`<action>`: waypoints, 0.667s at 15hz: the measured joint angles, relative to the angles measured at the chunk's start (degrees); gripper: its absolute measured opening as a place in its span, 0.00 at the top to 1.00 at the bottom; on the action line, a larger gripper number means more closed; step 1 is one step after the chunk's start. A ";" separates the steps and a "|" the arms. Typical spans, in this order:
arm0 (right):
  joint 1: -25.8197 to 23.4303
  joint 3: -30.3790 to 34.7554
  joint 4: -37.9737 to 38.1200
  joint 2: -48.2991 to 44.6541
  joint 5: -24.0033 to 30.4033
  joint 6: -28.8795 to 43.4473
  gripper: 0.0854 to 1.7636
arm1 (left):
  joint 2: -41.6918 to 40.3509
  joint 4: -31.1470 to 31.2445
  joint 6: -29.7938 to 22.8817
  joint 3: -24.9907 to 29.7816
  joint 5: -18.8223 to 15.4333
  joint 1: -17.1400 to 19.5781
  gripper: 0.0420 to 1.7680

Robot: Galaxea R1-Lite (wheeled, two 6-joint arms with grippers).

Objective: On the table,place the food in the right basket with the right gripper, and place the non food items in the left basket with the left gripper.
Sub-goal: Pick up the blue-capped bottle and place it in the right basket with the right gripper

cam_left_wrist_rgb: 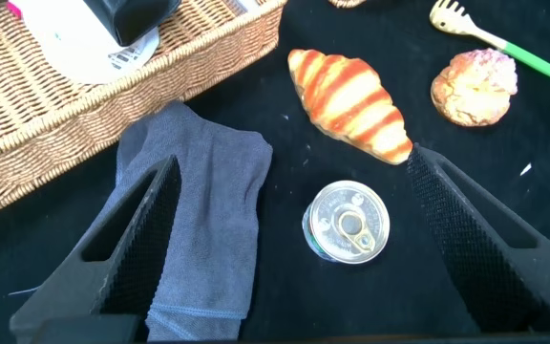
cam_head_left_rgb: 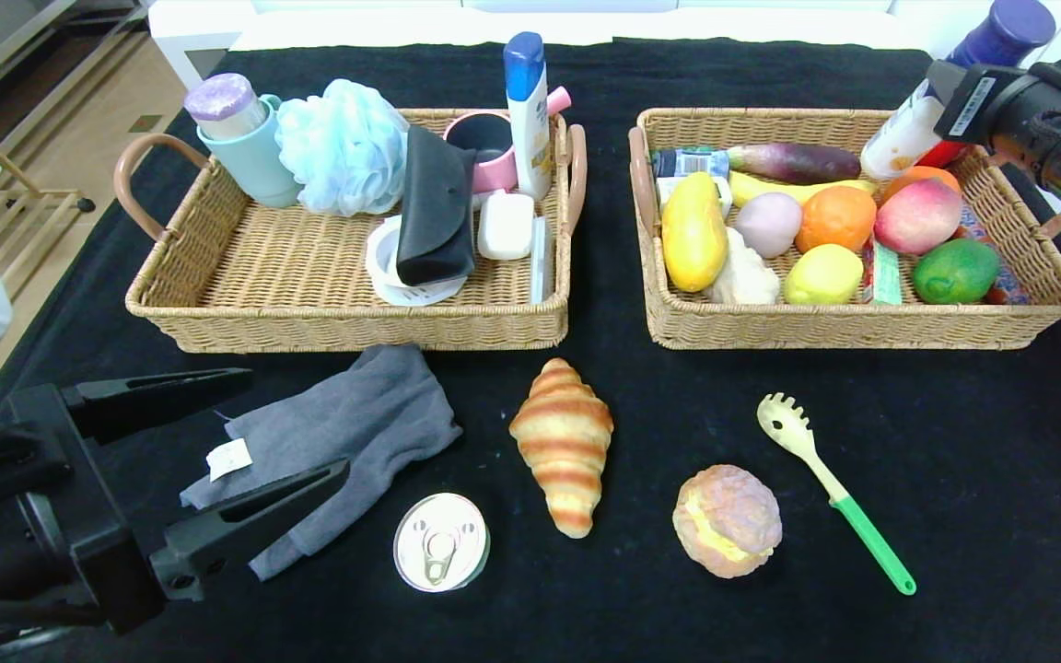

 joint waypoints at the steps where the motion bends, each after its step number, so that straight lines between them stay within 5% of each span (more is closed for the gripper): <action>1: 0.00 0.09 -0.09 0.28 -0.02 0.00 0.56 | 0.02 -0.02 0.00 0.02 0.02 0.00 0.03; 10: 1.05 5.67 -1.99 -1.44 -0.30 -0.24 0.22 | 0.02 -0.02 0.83 0.07 0.11 -0.02 0.03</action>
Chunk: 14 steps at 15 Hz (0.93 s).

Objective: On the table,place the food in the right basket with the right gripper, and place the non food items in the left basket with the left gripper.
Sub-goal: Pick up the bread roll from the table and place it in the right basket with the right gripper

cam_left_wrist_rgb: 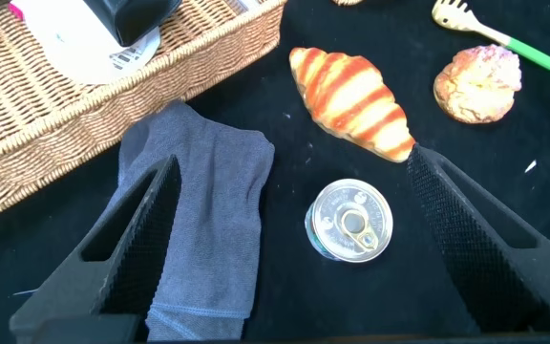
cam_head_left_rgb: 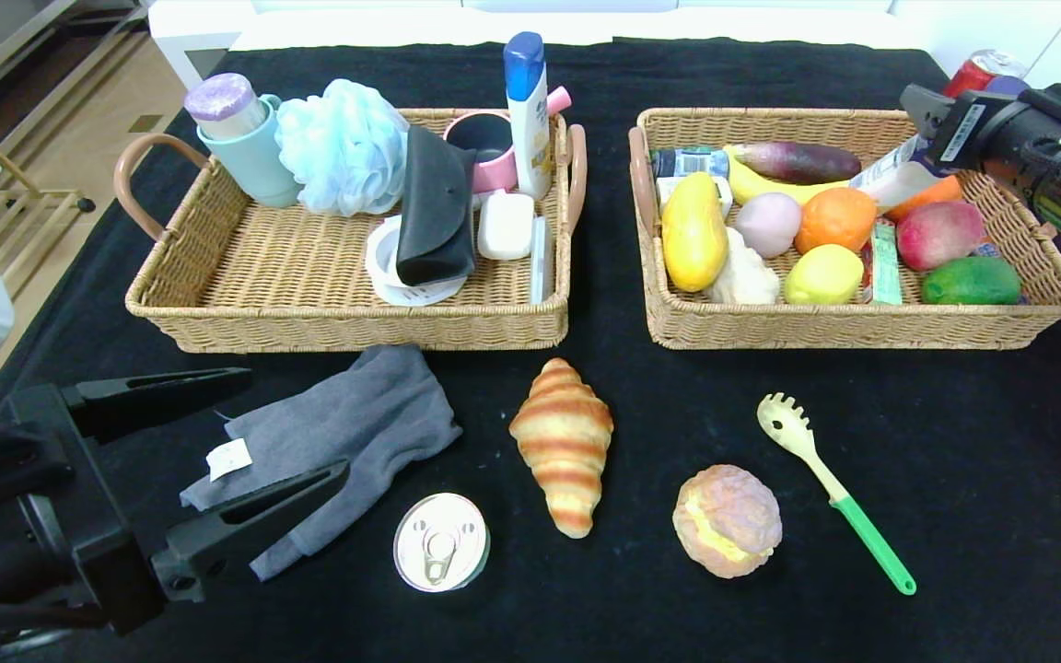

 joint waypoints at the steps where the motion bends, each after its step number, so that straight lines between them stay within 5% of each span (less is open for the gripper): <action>1: 0.24 1.46 0.00 -0.88 0.02 -0.04 0.20 | -0.05 0.00 0.05 0.00 0.02 0.00 0.03; 14: 6.64 20.93 12.37 -19.42 -0.16 -0.56 0.06 | -0.11 0.02 0.16 0.32 0.02 -0.09 0.03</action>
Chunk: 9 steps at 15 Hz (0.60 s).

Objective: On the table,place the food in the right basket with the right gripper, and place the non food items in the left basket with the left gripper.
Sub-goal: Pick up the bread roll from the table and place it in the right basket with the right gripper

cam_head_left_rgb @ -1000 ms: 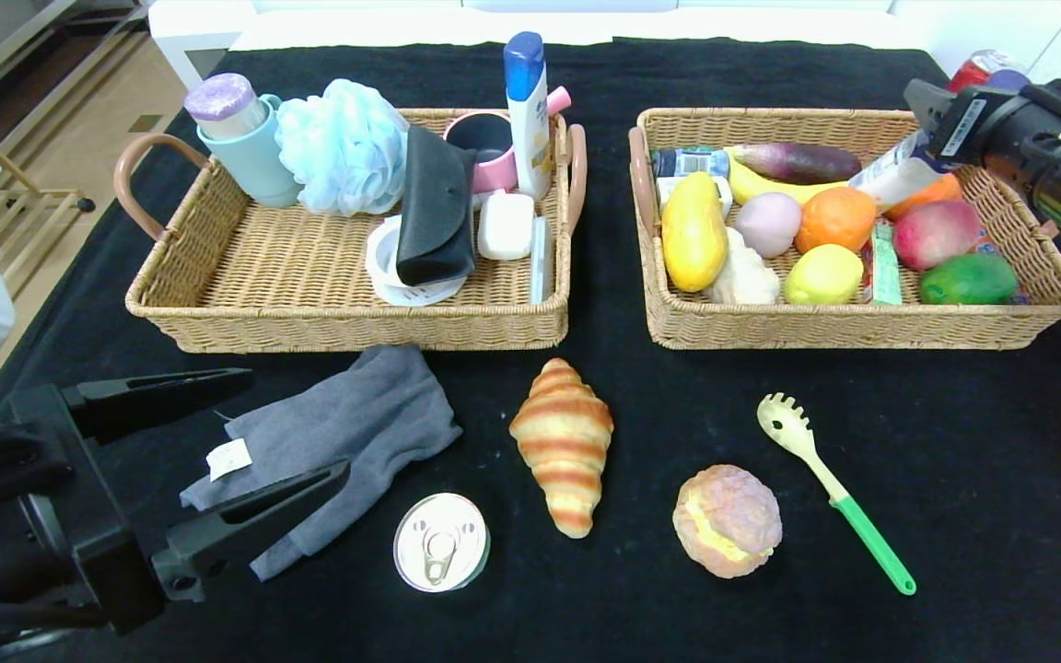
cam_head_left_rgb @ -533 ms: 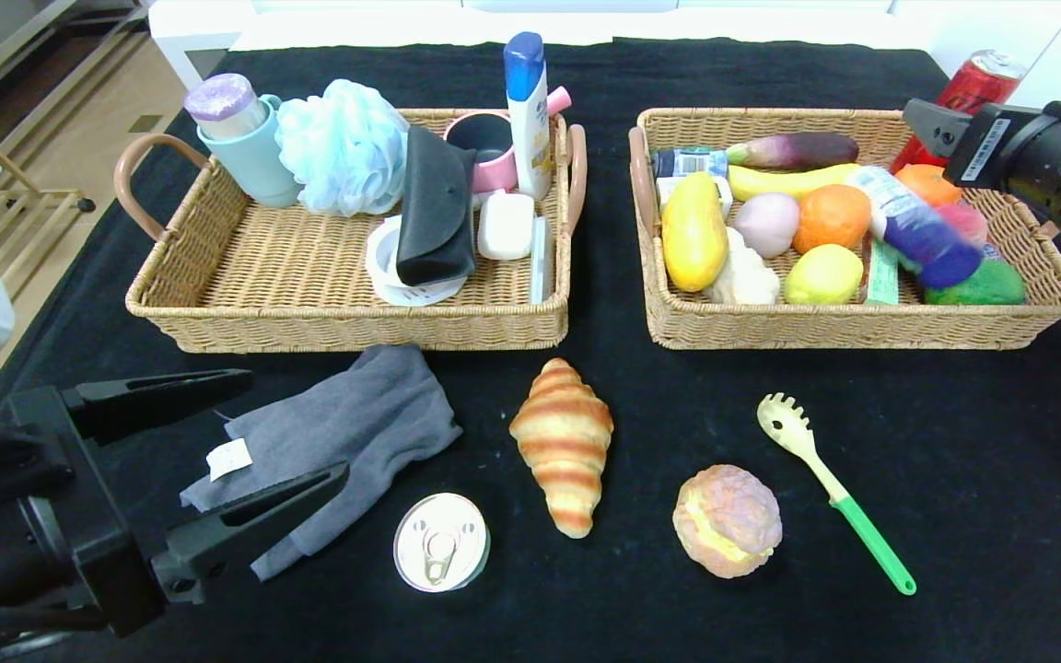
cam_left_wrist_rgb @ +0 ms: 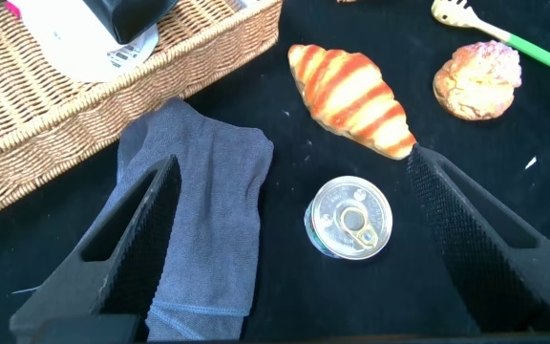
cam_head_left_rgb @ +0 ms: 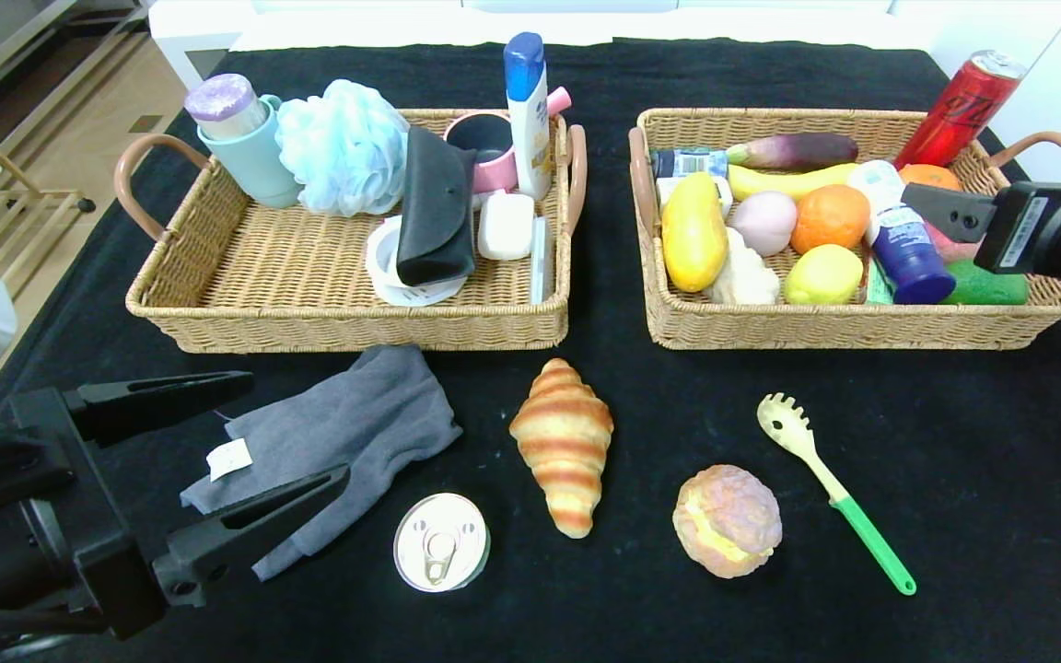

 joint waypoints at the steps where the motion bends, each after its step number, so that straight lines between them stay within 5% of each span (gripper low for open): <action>1: 1.07 0.91 3.43 -1.55 0.02 -0.07 0.06 | 0.00 0.00 0.00 0.00 0.00 0.00 0.03; 9: 21.80 3.36 25.91 -11.39 -8.56 1.08 0.04 | 0.06 0.09 -0.09 -0.06 0.09 0.05 0.03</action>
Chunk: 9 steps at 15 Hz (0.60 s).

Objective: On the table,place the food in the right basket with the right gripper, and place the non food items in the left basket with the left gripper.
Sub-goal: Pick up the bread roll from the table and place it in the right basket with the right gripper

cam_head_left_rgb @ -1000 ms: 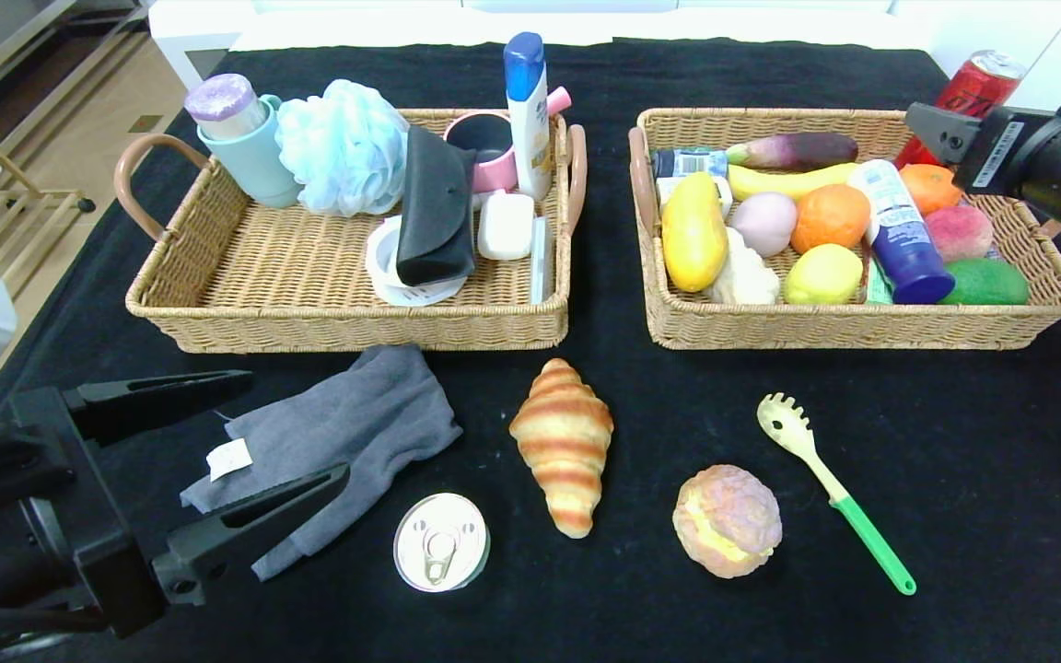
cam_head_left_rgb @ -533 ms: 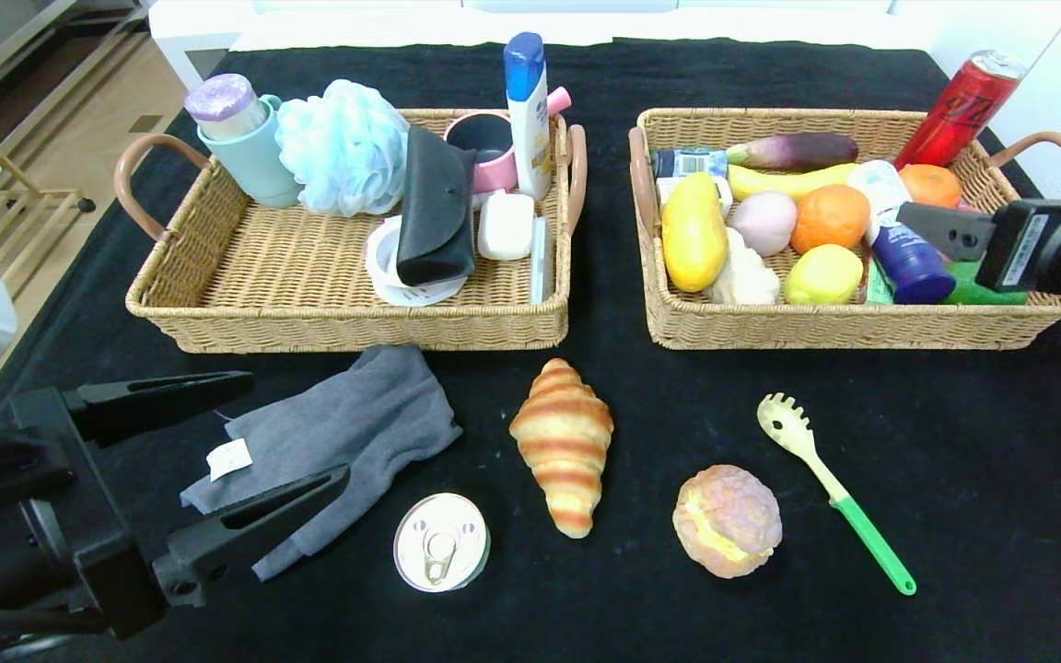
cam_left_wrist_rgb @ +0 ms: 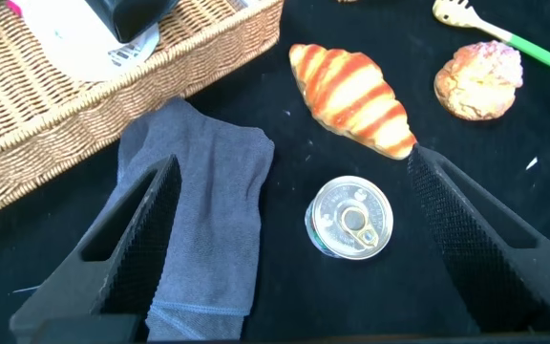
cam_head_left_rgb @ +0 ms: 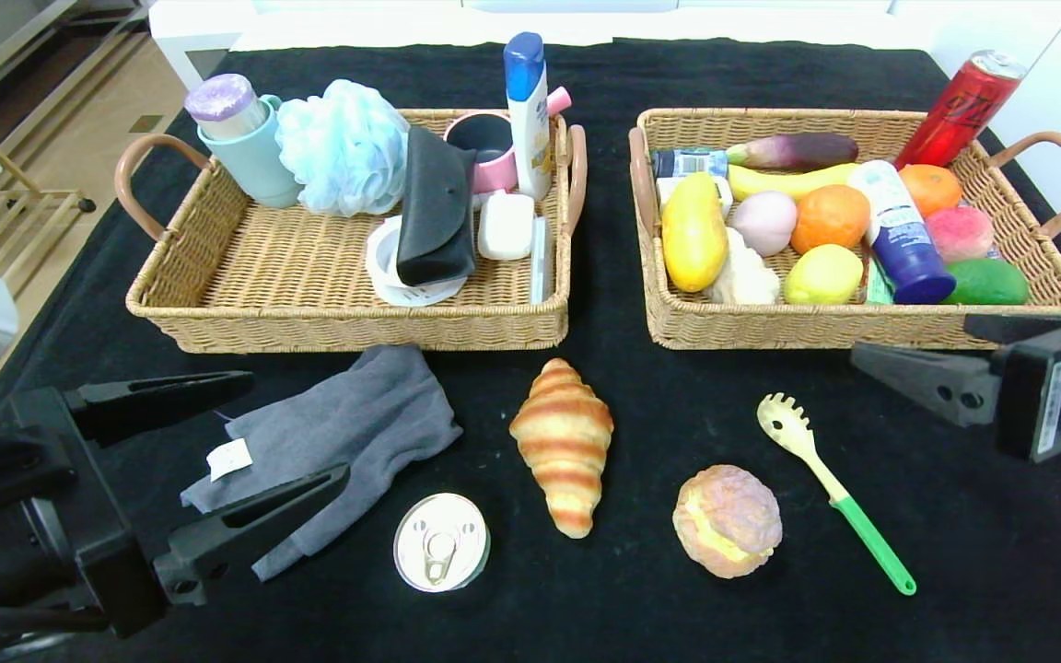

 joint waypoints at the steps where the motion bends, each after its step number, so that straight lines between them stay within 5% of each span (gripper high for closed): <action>1: 3.10 0.74 0.94 -0.20 -2.06 1.06 0.04 | 0.07 0.00 0.00 0.00 0.00 -0.05 0.03; 9: 15.41 1.29 1.58 9.29 -14.24 20.05 0.04 | 0.57 0.02 -0.02 0.13 -0.02 0.00 0.03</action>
